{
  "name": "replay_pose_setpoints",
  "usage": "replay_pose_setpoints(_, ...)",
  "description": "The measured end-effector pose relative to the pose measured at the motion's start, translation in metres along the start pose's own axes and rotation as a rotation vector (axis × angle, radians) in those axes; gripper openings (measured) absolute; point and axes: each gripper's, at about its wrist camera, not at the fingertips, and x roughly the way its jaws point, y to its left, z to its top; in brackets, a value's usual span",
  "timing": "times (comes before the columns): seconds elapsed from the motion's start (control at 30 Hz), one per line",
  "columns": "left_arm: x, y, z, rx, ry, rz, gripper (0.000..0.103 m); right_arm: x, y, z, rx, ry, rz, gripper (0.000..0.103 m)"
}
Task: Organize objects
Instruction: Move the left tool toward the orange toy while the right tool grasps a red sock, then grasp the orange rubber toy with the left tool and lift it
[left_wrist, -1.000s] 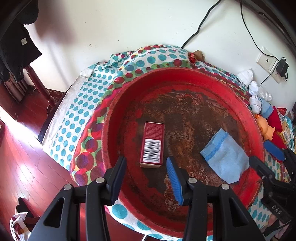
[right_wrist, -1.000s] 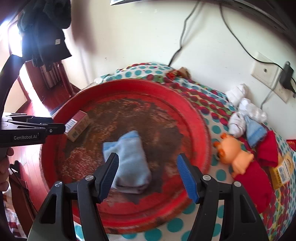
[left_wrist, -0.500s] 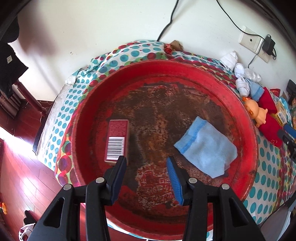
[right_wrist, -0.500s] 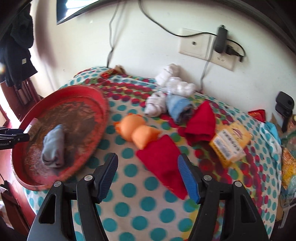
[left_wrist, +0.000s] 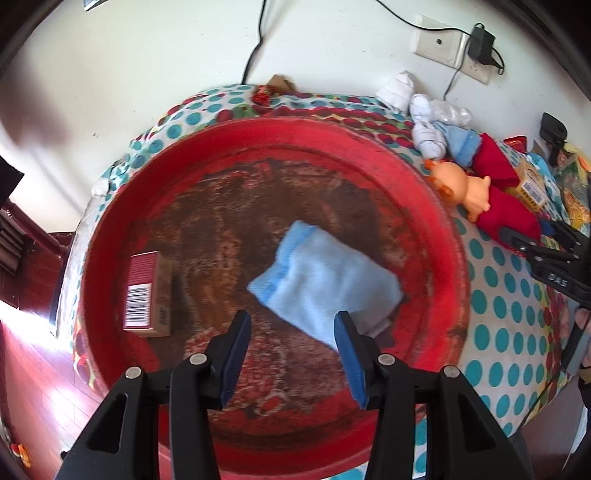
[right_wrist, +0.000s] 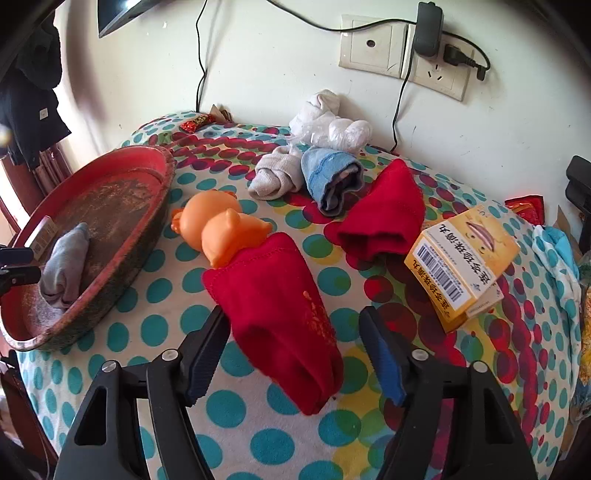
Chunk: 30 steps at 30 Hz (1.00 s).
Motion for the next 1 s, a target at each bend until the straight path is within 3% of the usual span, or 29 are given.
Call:
replay_pose_setpoints(0.1,0.0,-0.015,0.003,0.025,0.0,-0.006,0.048,0.003,0.0,0.0,-0.003,-0.001,0.021,0.037)
replay_pose_setpoints(0.23,0.0,-0.041,0.017,0.056,0.02,-0.035,0.049,-0.003,-0.001,-0.003,-0.012,-0.032,-0.01,0.028)
replay_pose_setpoints(0.33,-0.002,-0.065,0.029,0.088,0.02,-0.032,0.049,-0.009,-0.012,-0.008,0.008,-0.05,-0.03,0.026)
replay_pose_setpoints(0.5,-0.004,-0.107,0.047,0.139,0.014,-0.101,0.052,-0.019,-0.036,-0.022,0.021,-0.044,-0.073,0.026)
replay_pose_setpoints(0.67,0.012,-0.148,0.074,0.165,0.061,-0.13,0.053,-0.024,-0.054,-0.034,0.058,-0.045,-0.055,0.026)
replay_pose_setpoints(0.73,0.022,-0.155,0.087,0.096,0.102,-0.131,0.053,-0.023,-0.055,-0.033,0.068,-0.04,-0.042,0.026)
replay_pose_setpoints(0.87,0.035,-0.148,0.107,-0.163,0.143,-0.199,0.053,-0.022,-0.05,-0.034,0.054,-0.028,-0.037,0.026)
replay_pose_setpoints(1.0,0.041,-0.146,0.12,-0.346,0.135,-0.187,0.054,-0.022,-0.049,-0.035,0.063,-0.025,-0.02,0.027)
